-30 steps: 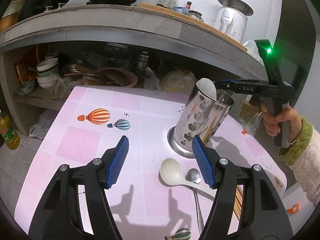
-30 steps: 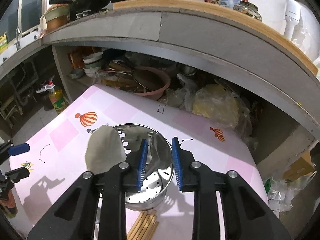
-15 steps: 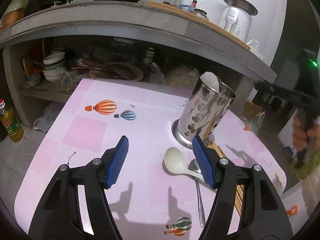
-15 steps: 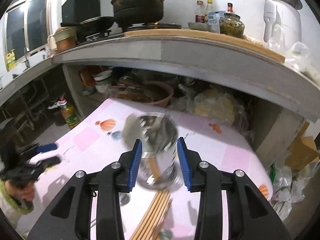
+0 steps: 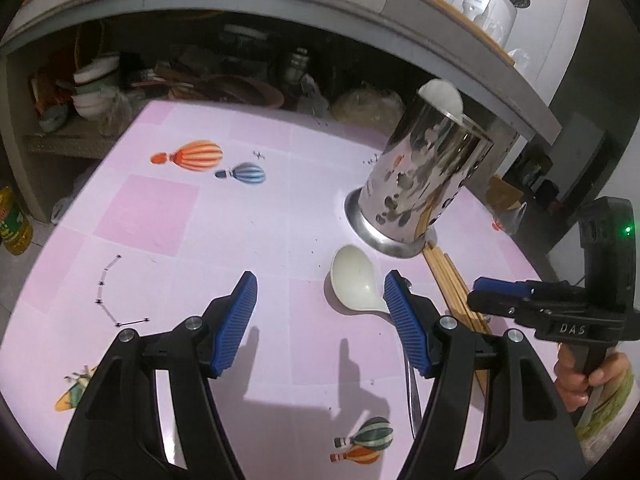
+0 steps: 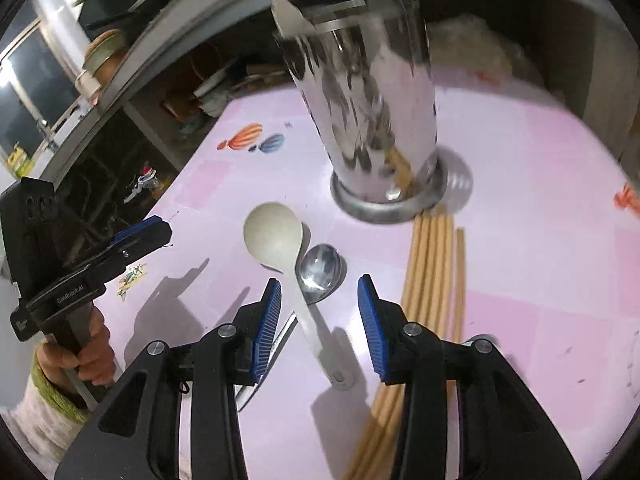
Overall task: Organize utensils
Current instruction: 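Move both tools back toward the white ladle and metal spoon on the table, then close the left tool on the rim of the white ladle bowl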
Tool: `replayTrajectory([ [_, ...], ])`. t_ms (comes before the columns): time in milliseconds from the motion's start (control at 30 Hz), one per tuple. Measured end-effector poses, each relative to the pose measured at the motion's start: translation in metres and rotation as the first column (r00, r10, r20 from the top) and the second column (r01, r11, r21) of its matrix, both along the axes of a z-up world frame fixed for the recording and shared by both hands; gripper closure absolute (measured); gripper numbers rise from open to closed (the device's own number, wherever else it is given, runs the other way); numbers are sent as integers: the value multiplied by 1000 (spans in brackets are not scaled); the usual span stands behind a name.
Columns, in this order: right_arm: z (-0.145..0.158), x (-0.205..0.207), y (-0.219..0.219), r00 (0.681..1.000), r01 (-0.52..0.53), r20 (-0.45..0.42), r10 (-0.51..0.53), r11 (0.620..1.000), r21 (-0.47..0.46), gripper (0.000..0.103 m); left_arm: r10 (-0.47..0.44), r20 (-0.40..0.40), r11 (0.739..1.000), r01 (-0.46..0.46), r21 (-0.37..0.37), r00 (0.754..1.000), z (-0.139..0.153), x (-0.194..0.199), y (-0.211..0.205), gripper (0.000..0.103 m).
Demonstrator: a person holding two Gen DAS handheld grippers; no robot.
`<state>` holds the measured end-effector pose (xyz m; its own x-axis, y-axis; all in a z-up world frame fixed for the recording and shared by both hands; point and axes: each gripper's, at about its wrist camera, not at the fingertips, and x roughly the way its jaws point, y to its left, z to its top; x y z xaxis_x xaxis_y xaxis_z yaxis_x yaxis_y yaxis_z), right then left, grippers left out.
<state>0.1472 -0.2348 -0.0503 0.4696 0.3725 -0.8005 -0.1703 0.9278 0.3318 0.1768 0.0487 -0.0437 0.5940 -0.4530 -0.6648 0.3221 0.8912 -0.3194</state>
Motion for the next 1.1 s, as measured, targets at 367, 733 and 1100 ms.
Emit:
replayTrajectory([
  [367, -16, 8, -3, 999, 27, -29, -26, 999, 21, 64, -111, -90, 993, 113, 26, 990, -30, 55, -40, 42],
  [733, -27, 16, -13, 999, 27, -48, -25, 999, 45, 64, -156, -130, 982, 169, 90, 979, -43, 69, -67, 50],
  [1100, -34, 19, -21, 998, 32, -58, -27, 996, 84, 64, -94, -177, 990, 111, 83, 980, -56, 77, -61, 66],
])
